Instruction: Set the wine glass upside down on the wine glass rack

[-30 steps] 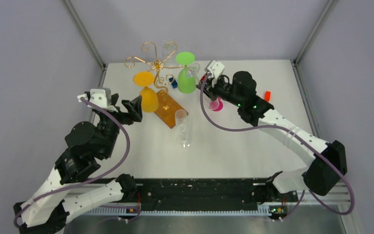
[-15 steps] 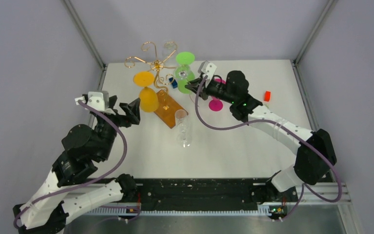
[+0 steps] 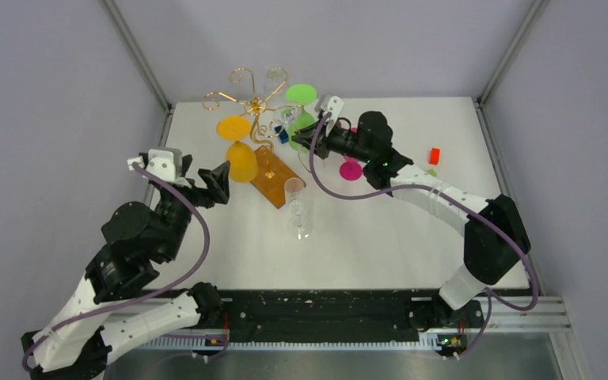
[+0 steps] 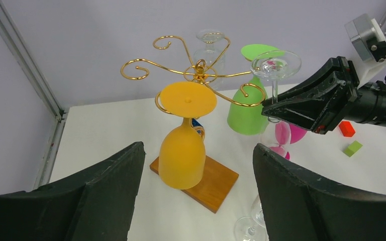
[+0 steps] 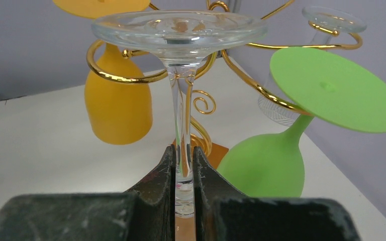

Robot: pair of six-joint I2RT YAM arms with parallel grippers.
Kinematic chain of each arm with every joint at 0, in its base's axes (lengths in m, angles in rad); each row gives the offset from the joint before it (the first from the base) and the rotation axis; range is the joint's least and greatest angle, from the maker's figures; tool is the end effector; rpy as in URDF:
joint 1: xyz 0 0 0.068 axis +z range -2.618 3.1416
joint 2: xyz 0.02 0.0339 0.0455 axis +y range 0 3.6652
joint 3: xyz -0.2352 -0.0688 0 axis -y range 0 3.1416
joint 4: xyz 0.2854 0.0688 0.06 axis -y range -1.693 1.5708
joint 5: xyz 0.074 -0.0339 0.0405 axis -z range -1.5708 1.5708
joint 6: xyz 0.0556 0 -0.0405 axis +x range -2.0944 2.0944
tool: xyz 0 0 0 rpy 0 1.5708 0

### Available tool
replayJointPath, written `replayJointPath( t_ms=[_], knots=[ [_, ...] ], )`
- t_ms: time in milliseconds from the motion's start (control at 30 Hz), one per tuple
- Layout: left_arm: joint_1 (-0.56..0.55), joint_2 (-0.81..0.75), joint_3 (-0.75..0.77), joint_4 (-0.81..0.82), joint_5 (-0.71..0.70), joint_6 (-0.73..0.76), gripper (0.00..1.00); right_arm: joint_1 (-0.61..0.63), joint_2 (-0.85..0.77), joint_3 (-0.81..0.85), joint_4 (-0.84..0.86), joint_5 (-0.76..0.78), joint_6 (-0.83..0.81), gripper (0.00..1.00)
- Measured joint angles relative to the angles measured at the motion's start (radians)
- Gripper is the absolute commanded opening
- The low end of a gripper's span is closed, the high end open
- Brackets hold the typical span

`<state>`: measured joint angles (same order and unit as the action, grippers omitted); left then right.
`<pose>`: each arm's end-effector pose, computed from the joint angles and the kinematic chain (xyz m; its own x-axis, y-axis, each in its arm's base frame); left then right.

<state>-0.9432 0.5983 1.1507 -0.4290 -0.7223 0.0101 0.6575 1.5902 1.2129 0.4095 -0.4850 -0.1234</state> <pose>0.1190 -0.1014 0.4611 0.0745 -0.0898 -0.9932 0.2213 0.9726 -0.0713 0.3286 0.2864 0.3033 0.1372 -0.0316 -0.9900 -0.8994 0.4147 -0.1379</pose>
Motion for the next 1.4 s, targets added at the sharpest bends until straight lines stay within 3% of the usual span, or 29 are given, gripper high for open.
replayJointPath(
  t_ms=[1400],
  knots=[
    [0.0,-0.045,-0.027,-0.006,0.0,0.014,0.84,0.0,0.235,0.222,0.068,-0.212,0.285,0.0]
  ],
)
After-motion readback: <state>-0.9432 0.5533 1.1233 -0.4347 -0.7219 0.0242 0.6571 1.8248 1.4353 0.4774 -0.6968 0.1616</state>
